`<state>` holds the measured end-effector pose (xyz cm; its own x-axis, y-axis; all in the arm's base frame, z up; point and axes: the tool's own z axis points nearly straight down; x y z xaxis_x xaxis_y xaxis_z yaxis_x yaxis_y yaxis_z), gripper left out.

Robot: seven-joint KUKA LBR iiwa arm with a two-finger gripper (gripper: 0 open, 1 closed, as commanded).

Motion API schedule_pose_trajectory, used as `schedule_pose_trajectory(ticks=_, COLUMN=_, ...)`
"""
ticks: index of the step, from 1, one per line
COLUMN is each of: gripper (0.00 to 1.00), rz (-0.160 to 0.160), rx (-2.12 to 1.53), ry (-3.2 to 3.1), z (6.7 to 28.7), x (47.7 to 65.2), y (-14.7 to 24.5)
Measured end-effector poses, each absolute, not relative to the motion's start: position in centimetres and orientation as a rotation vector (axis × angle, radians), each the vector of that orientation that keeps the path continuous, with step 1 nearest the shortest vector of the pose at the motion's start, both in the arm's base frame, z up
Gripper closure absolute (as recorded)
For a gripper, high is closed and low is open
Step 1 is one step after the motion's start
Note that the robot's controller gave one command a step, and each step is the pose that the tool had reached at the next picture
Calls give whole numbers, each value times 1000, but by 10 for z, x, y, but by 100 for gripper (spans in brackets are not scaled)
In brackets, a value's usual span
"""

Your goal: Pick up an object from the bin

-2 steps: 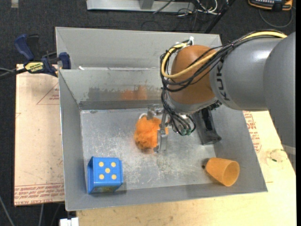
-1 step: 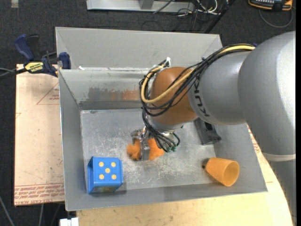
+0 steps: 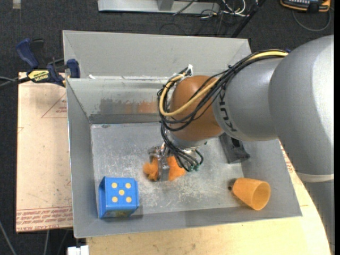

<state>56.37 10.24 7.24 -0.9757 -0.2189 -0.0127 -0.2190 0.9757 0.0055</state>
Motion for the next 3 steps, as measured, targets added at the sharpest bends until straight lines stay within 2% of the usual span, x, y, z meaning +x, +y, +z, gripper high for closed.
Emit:
schedule_pose_trajectory(ticks=1, gripper=100, rz=12, rx=-457, ry=3093, z=149, x=569, y=92)
schedule_pose_trajectory(ticks=2, gripper=100, rz=12, rx=-457, ry=3093, z=149, x=569, y=92)
schedule_pose_trajectory(ticks=3, gripper=100, rz=13, rx=-467, ry=3086, z=286, x=566, y=79)
